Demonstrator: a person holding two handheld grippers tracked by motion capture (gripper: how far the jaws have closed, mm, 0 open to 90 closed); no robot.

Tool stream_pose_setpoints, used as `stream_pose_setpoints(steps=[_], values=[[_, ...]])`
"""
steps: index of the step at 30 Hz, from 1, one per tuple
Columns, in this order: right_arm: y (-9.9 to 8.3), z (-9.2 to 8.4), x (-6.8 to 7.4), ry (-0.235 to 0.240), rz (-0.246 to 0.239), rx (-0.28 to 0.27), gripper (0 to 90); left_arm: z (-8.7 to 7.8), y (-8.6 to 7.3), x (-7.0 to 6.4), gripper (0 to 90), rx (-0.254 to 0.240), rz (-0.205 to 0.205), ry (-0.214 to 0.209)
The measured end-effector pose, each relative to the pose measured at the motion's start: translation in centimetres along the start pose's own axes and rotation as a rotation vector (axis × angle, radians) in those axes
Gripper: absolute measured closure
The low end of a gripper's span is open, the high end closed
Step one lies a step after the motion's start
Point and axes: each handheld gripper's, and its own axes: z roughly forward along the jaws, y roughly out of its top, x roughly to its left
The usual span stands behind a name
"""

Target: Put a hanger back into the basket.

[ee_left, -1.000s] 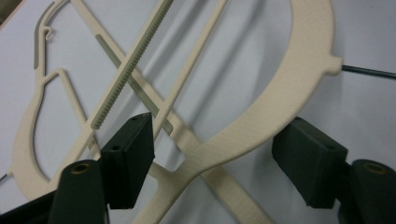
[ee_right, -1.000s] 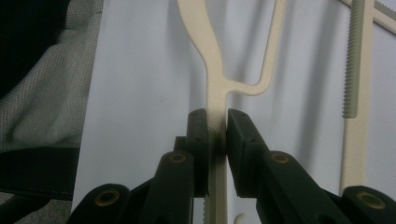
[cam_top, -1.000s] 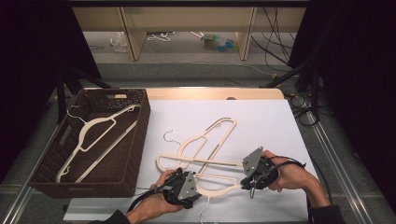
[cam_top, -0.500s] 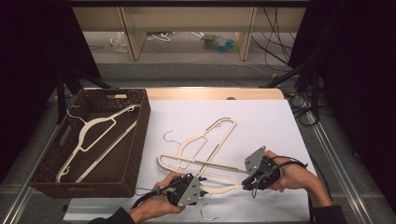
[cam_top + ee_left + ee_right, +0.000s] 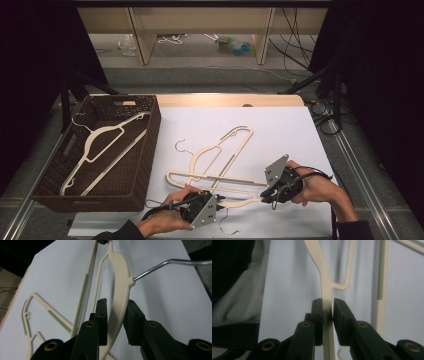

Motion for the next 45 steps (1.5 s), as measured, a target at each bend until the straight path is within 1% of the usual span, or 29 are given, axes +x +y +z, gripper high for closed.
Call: stream_pose_setpoints(steps=[1,2,5,8,9,12,13,14,15,16,17,18,19,20,21,23,24,25,28,29,31,32,33,34,35,36,37,40,45], values=[[-0.1,-0.1,0.0,-0.008,0.017,0.0,73.1,-0.3,0.2,0.4,76.4,-0.01,0.003,0.001],[-0.3,-0.7,-0.1,-0.039,0.065,-0.018,66.8,-0.4,0.4,0.6,78.4,-0.016,0.003,0.006],[-0.3,-1.9,0.0,-0.104,0.081,-0.069,59.4,-0.9,0.8,1.5,81.6,-0.031,0.004,0.019],[-0.5,-3.0,-0.2,-0.162,0.125,-0.129,51.4,-1.6,1.3,3.0,84.1,-0.033,-0.036,0.034],[-0.5,-3.0,-0.2,-0.162,0.125,-0.129,51.4,-1.6,1.3,3.0,84.8,-0.033,-0.036,0.034],[-0.6,-4.5,-0.6,-0.29,0.194,-0.239,42.7,-2.1,1.1,4.9,85.5,-0.03,-0.123,0.05],[-0.6,-4.5,-0.6,-0.29,0.194,-0.239,42.7,-2.1,1.1,4.9,85.5,-0.03,-0.123,0.05],[-0.7,-5.5,-0.7,-0.363,0.203,-0.302,39.3,-2.2,0.8,5.6,85.6,-0.024,-0.175,0.05],[-0.7,-5.5,-0.7,-0.363,0.203,-0.302,39.3,-2.2,0.8,5.6,85.6,-0.024,-0.175,0.05],[-0.9,-6.2,-0.8,-0.404,0.225,-0.331,39.3,-2.3,0.4,6.6,85.6,-0.015,-0.234,0.063],[-0.9,-6.2,-0.8,-0.404,0.225,-0.331,39.3,-2.3,0.4,6.6,85.7,-0.015,-0.234,0.063],[-1.3,-6.8,-0.7,-0.435,0.237,-0.342,39.3,-2.4,0.0,7.6,85.6,-0.023,-0.345,0.072],[-1.4,-6.9,-0.6,-0.447,0.24,-0.348,39.4,-2.5,-0.3,8.2,85.6,-0.014,-0.394,0.078],[-1.5,-7.1,-0.5,-0.455,0.245,-0.352,39.5,-2.6,-0.6,8.8,85.6,-0.006,-0.467,0.085],[-1.5,-7.1,-0.5,-0.455,0.245,-0.352,39.5,-2.6,-0.6,8.8,85.6,-0.006,-0.467,0.085],[-1.8,-7.5,-0.2,-0.462,0.242,-0.361,39.1,-2.9,-1.1,10.1,85.6,-0.024,-0.616,0.103],[-1.8,-7.5,-0.2,-0.462,0.242,-0.361,39.1,-2.9,-1.1,10.1,85.6,-0.024,-0.616,0.103],[-1.8,-7.7,-0.1,-0.469,0.247,-0.363,39.1,-3.2,-1.4,10.6,85.6,-0.024,-0.671,0.1],[-2.2,-7.9,0.2,-0.472,0.249,-0.365,39.1,-3.9,-2.0,11.8,85.6,-0.023,-0.787,0.089],[-2.4,-7.9,0.4,-0.47,0.257,-0.362,39.1,-4.3,-2.4,12.3,85.6,-0.026,-0.853,0.085],[-2.5,-7.9,0.5,-0.469,0.259,-0.358,39.0,-4.6,-2.6,12.6,85.6,-0.02,-0.865,0.085],[-2.7,-7.8,0.7,-0.464,0.255,-0.362,38.9,-4.9,-2.7,12.6,85.6,-0.008,-0.938,0.077],[-2.7,-7.8,0.7,-0.464,0.255,-0.362,38.9,-5.1,-2.8,12.7,85.6,-0.013,-0.976,0.067],[-2.8,-7.8,0.8,-0.463,0.257,-0.359,38.8,-5.2,-3.1,13.1,85.5,-0.036,-0.957,0.07],[-3.0,-7.7,0.9,-0.461,0.26,-0.357,38.7,-5.4,-3.2,13.2,85.5,-0.042,-0.977,0.061],[-3.1,-7.7,1.0,-0.462,0.261,-0.353,38.6,-5.8,-3.3,13.3,85.5,-0.076,-1.039,0.038],[-3.2,-7.6,1.1,-0.464,0.263,-0.358,38.4,-5.8,-3.3,13.3,85.5,-0.076,-1.039,0.038],[-3.4,-7.3,1.4,-0.455,0.269,-0.364,38.0,-7.0,-3.4,13.9,85.6,-0.184,-1.167,-0.02],[-3.8,-6.8,1.7,-0.45,0.279,-0.349,37.6,-8.9,-2.9,13.9,85.6,-0.225,-1.187,-0.008]])
